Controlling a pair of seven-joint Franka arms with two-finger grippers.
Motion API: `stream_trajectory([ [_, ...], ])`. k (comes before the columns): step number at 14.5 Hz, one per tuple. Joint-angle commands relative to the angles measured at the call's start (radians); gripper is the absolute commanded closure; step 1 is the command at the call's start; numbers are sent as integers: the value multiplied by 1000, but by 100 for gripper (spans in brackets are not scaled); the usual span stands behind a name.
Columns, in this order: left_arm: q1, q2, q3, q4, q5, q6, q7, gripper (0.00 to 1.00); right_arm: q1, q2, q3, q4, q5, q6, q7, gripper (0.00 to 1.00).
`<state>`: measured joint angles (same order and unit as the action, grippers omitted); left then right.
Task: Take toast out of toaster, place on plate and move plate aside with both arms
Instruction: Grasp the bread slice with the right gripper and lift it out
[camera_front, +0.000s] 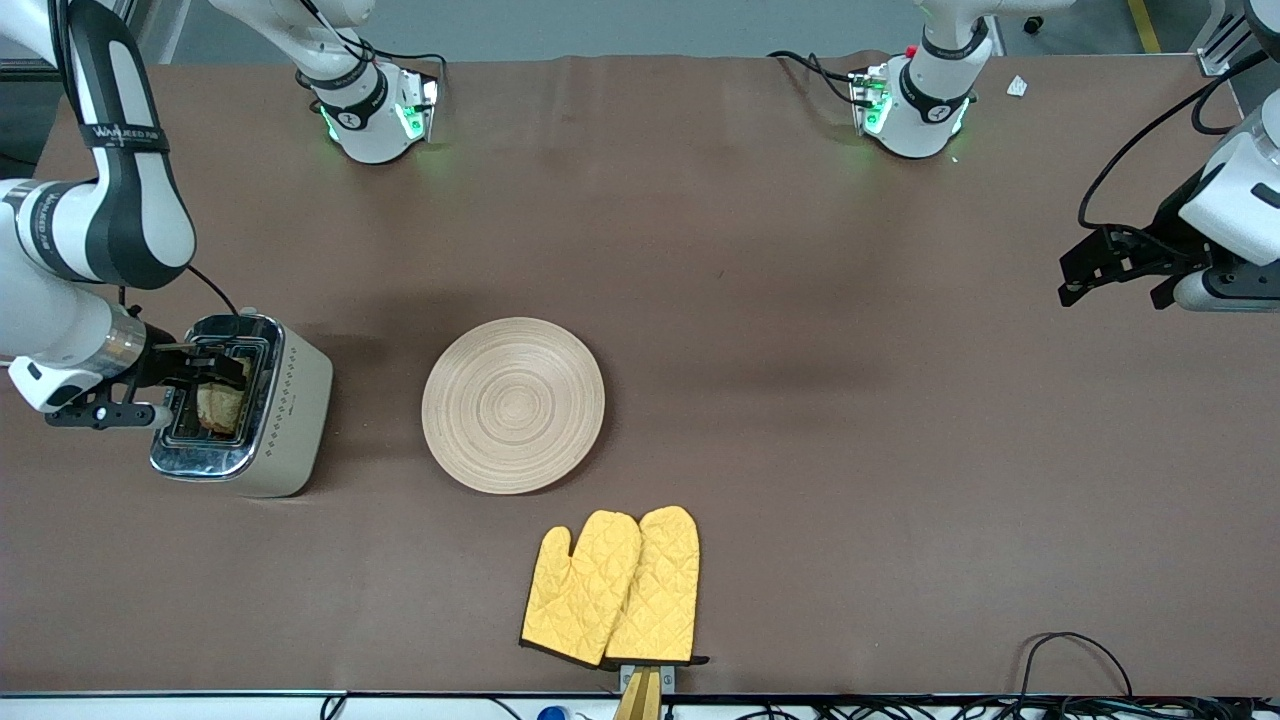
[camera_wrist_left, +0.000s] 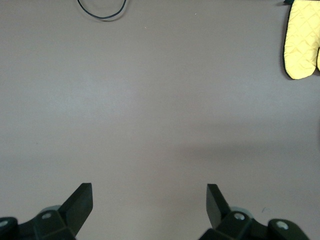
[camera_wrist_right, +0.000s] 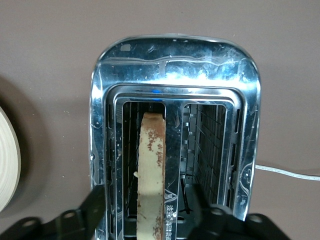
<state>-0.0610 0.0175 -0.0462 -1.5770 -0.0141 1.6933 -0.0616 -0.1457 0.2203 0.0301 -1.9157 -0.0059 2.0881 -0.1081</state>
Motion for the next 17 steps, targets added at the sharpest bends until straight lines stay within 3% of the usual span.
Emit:
stream_trajectory([
  [1,9,13,2,31,16,-23,3,0,-34,-1,11,-10,20,13,-1,95],
  [2,13,12,2,23,16,-24,3,0,-34,1,11,-9,20,20,-1,99],
  [6,16,15,0,23,14,-26,2,0,-35,-6,11,3,20,9,1,100],
  [8,18,22,0,25,10,-18,2,0,-35,-31,13,35,20,-55,-2,100],
  [12,12,55,0,29,10,-1,-15,0,-31,-56,21,196,47,-264,-2,100],
  [14,12,61,0,29,6,25,-17,0,-28,-74,21,213,101,-287,-2,100],
  [17,15,55,-1,26,3,16,-14,0,6,-79,22,227,107,-312,16,100],
])
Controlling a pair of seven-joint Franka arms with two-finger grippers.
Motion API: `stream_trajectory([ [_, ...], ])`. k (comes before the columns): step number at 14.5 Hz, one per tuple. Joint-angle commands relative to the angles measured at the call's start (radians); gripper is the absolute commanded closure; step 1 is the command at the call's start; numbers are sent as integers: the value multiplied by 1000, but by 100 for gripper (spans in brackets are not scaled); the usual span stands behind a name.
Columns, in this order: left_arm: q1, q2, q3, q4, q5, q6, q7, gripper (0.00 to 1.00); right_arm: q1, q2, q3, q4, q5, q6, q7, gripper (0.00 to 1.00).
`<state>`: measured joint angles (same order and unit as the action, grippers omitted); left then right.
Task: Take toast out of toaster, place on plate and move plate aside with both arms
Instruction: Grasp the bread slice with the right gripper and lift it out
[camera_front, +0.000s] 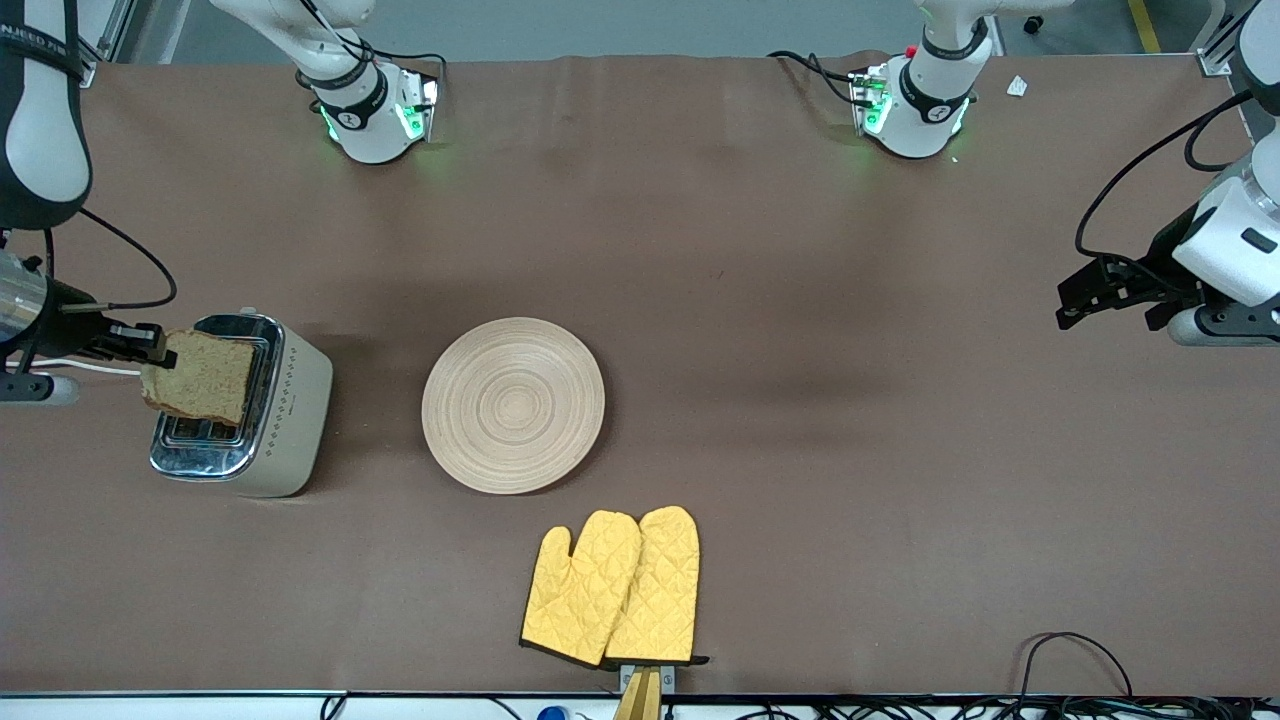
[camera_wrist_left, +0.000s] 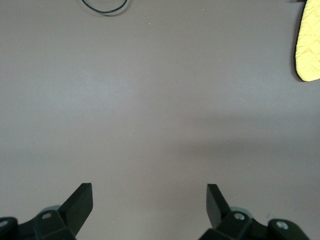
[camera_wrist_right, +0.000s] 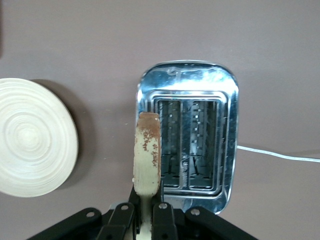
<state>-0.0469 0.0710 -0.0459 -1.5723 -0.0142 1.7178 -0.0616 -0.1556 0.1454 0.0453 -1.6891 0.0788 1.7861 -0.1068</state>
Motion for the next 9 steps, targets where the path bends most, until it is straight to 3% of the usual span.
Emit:
stream_trajectory([
  [1,2,-3,-2,23,3,-12,-12,0,34,-3,7,0,39,-5,21,100],
  [4,4,-20,-2,20,14,-17,-6,0,89,9,5,-10,111,51,88,100],
  [9,-1,-30,-6,41,19,-92,-3,0,302,57,2,-46,115,186,336,100],
])
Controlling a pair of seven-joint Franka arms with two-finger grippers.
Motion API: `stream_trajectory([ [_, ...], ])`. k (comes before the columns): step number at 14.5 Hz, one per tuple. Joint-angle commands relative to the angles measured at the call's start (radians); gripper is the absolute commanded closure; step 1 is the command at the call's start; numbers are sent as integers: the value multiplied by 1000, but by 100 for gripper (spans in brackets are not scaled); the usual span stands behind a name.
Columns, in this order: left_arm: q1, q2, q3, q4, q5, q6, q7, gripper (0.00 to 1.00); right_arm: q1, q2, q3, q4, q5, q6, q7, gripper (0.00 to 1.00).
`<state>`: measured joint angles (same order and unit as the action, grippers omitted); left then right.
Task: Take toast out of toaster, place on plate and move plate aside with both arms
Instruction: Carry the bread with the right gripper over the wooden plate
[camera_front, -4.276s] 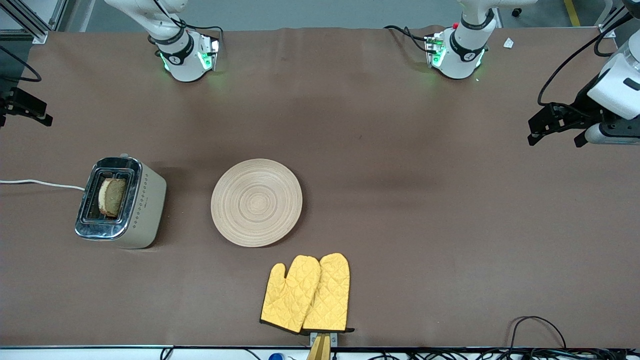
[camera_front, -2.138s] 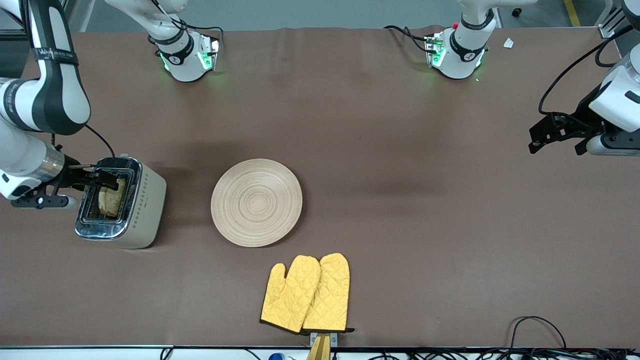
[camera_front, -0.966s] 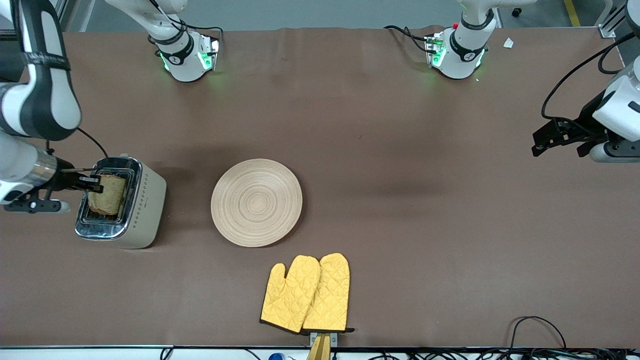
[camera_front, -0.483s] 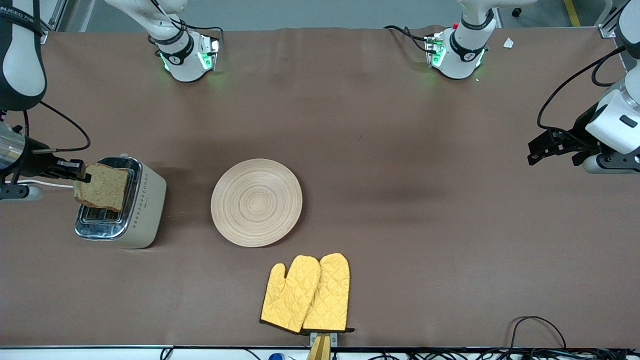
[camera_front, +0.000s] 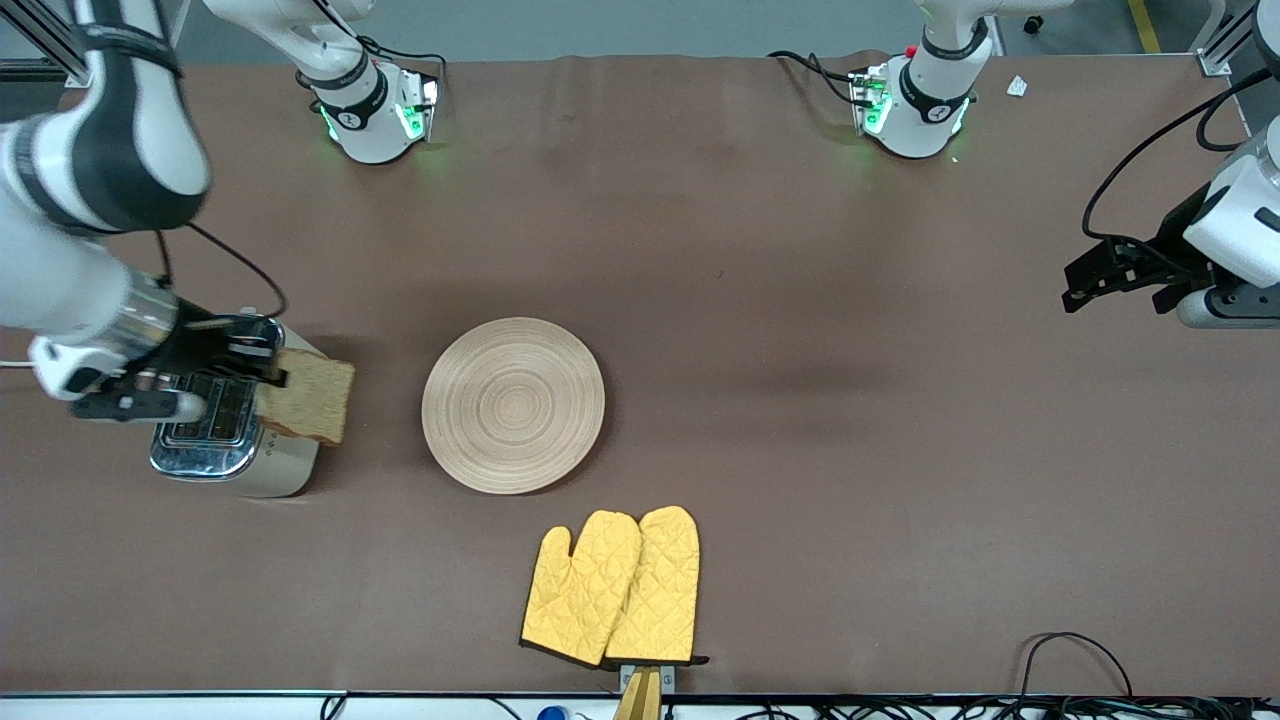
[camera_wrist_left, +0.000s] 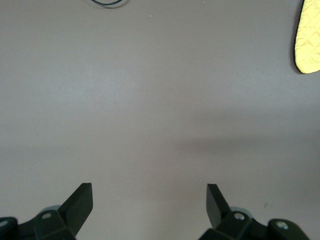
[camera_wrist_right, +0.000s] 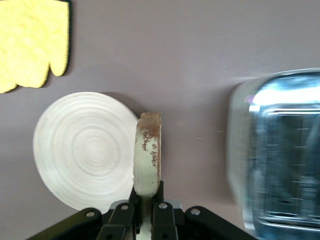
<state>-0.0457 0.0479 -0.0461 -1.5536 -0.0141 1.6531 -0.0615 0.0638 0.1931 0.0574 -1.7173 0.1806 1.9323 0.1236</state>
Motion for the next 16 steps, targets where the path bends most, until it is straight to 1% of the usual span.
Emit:
stream_trajectory([
  [1,-5,-7,-8,24,17,-27,-3,0,108,29,-8,-19,14,59,163,100],
  [3,-8,0,-8,27,17,-27,3,0,163,58,-7,-16,23,82,258,100],
  [5,-16,1,-9,27,16,-27,3,0,198,89,-7,-27,115,138,284,100],
  [7,-16,1,-9,26,16,-27,2,0,237,95,-7,-99,184,248,286,100],
  [9,-11,1,-9,26,16,-27,2,0,284,103,-7,-168,227,367,284,100],
  [11,-5,1,-9,27,16,-27,2,0,300,124,-5,-191,238,410,286,100],
  [13,0,1,-9,27,16,-27,3,0,321,141,-5,-200,282,432,280,100],
  [16,-3,1,-8,26,17,-27,2,0,315,166,-5,-202,286,430,240,100],
])
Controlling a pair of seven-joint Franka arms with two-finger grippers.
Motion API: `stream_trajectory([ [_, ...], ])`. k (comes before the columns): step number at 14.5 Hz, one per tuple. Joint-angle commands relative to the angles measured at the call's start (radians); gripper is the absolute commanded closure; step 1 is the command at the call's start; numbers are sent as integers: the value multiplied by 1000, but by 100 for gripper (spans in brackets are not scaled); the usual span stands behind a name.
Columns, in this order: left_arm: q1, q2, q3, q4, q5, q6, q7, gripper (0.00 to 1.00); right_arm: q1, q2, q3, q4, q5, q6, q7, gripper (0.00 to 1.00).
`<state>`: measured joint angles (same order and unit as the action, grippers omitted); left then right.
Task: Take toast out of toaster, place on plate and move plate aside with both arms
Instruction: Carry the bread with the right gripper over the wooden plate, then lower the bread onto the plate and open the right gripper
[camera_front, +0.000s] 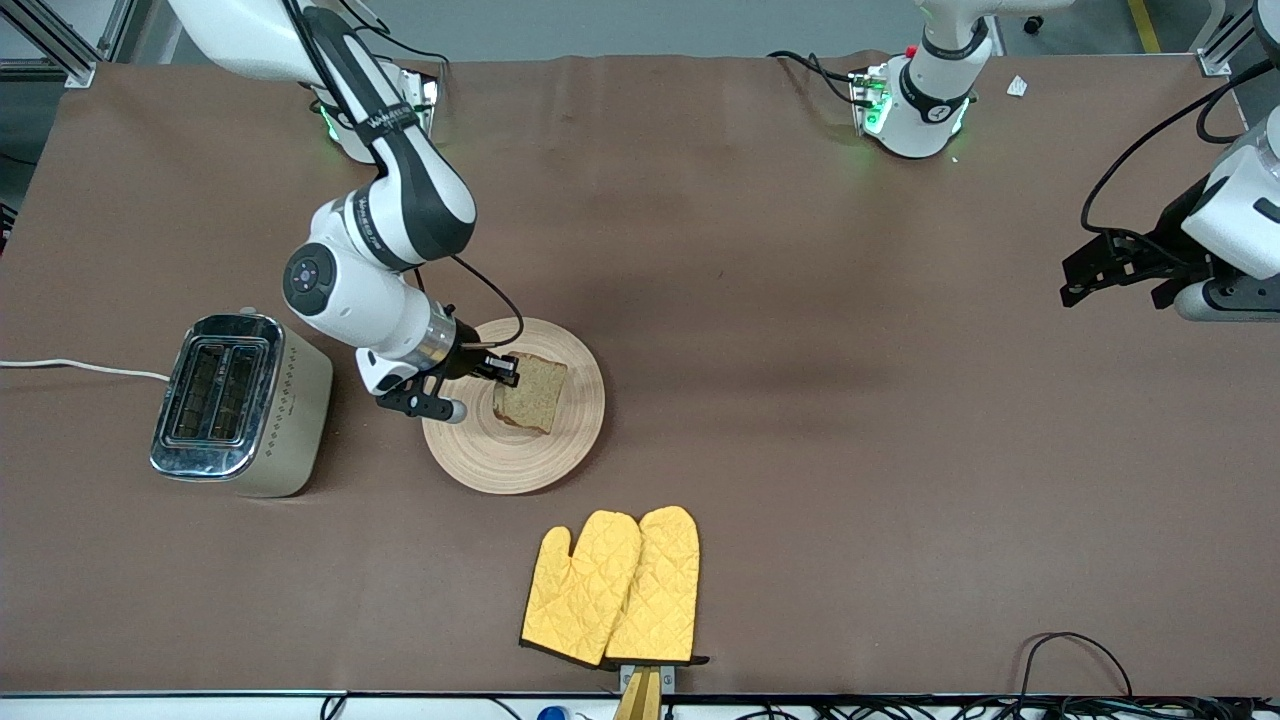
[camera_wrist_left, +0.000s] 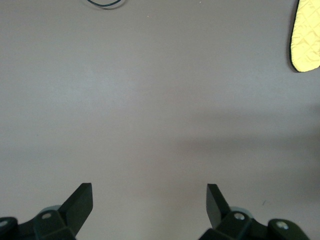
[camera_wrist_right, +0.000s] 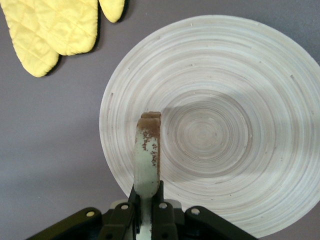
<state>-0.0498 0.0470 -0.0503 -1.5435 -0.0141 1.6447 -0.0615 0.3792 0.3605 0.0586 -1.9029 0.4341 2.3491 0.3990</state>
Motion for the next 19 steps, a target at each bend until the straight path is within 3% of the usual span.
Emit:
stream_trajectory([
  [1,1,2,-3,17,17,-19,2,0,-6,8,-6,-19,32,12,-57,100],
  [9,2,2,-3,17,17,-19,3,0,-126,63,-5,-41,41,4,-212,100],
  [12,2,2,-3,16,17,-19,3,0,-134,98,-6,-41,46,-2,-213,93],
  [13,2,2,-3,16,17,-19,3,0,-144,104,-6,-38,45,-4,-213,79],
  [14,2,2,-3,16,17,-19,3,0,-146,103,-6,-36,45,-10,-215,52],
  [15,2,2,-3,16,16,-19,3,0,-145,103,-6,-30,45,-31,-215,18],
  [16,4,2,-3,16,16,-19,3,0,-144,103,-8,-24,45,-43,-209,0],
  [19,4,2,-3,16,16,-19,3,0,-151,88,-14,-16,31,-54,-215,0],
])
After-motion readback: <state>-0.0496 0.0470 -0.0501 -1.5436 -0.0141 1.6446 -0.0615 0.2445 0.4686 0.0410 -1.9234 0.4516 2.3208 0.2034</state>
